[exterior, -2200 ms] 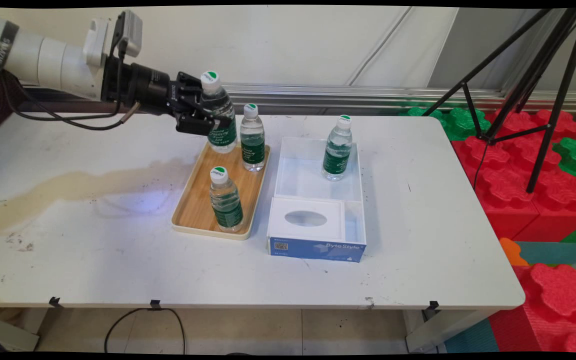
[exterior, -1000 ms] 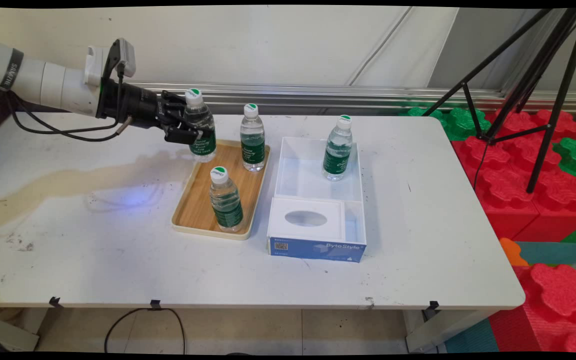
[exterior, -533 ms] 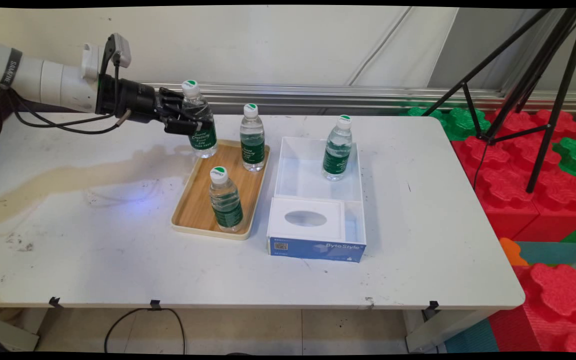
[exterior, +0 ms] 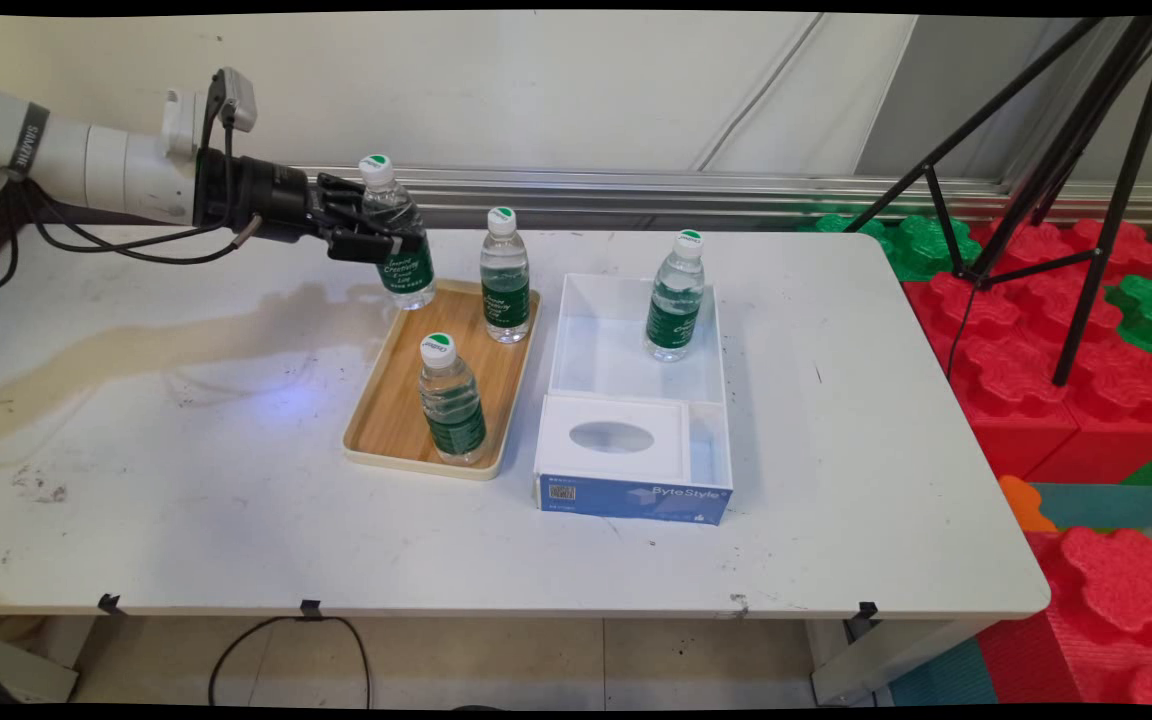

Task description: Place the picked object on the tray

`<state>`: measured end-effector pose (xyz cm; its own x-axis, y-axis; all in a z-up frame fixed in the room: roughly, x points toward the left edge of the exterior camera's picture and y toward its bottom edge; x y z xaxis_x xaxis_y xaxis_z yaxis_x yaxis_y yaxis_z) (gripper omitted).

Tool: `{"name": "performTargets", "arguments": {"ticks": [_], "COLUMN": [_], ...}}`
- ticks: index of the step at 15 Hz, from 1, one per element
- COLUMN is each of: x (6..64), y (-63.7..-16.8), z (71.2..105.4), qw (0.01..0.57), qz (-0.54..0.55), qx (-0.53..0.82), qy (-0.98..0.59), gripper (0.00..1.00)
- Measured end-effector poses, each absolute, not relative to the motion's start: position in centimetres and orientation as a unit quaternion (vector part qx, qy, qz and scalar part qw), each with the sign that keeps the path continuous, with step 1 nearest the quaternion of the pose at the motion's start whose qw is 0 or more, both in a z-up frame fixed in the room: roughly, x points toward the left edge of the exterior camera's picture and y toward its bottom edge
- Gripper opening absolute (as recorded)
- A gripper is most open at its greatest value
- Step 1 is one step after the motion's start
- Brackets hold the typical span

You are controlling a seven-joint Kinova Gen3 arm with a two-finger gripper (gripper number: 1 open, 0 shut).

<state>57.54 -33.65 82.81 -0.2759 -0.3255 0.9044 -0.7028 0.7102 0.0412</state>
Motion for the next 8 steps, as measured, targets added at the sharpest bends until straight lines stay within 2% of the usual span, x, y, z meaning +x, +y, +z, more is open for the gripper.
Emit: {"name": "performTargets", "arguments": {"ticks": [8], "x": [58.2], "y": [-34.3], "z": [80.8], "qw": [0.522], "qz": [0.182], "qx": [0.328], "qy": [-0.766], "gripper": [0.00]}}
